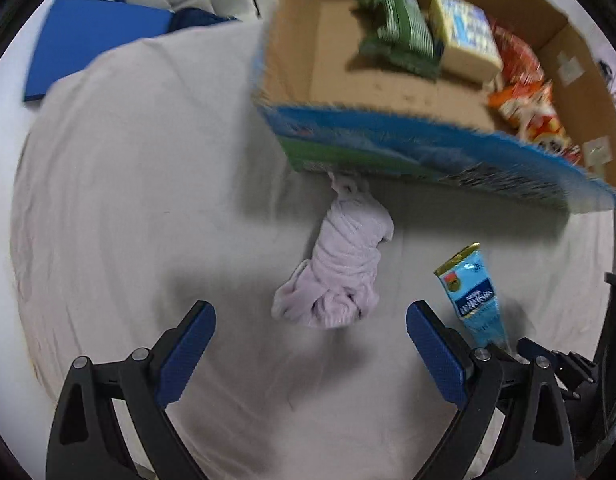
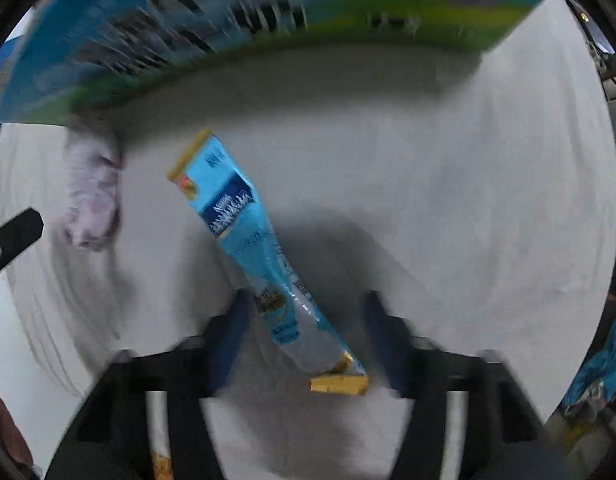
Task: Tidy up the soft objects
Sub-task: 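Grasp the lavender cloth with the left gripper while the right grasps the blue tube pouch, then carry the cloth and pouch into the box and release them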
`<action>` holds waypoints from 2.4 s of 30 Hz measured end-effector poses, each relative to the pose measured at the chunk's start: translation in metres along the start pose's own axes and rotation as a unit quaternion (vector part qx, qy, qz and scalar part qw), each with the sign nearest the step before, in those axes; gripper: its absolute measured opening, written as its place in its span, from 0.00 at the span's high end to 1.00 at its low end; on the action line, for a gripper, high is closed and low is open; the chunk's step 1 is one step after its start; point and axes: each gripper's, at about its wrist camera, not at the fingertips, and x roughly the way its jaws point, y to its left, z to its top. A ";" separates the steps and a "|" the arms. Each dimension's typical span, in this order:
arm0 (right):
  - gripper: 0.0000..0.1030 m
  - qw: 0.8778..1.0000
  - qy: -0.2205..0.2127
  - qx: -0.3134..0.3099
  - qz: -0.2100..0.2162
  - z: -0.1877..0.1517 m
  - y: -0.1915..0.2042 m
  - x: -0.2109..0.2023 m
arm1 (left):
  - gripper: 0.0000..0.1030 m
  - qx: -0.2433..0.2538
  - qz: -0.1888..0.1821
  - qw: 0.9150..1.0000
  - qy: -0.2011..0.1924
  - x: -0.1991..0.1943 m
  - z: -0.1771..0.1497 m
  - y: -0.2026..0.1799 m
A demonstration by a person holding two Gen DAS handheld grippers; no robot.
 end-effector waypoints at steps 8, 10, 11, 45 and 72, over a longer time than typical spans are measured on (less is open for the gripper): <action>0.71 0.996 0.004 0.084 0.033 -0.013 -0.033 -0.009 | 0.05 0.017 -0.004 0.999 0.051 0.051 0.023 -0.014; 0.68 0.995 0.018 0.082 0.050 -0.013 -0.038 -0.008 | 0.05 0.021 -0.008 0.998 0.060 0.061 0.025 -0.017; 0.60 0.996 0.017 0.071 0.055 -0.013 -0.039 -0.009 | 0.05 0.021 -0.014 0.998 0.059 0.063 0.025 -0.018; 0.81 0.995 -0.032 -0.004 0.094 -0.015 -0.005 -0.102 | 0.65 -0.015 -0.127 0.992 -0.014 -0.044 -0.093 -0.072; 0.81 0.983 -0.142 -0.010 0.114 0.109 0.045 -0.235 | 0.65 -0.003 -0.160 0.982 -0.096 -0.143 0.096 -0.028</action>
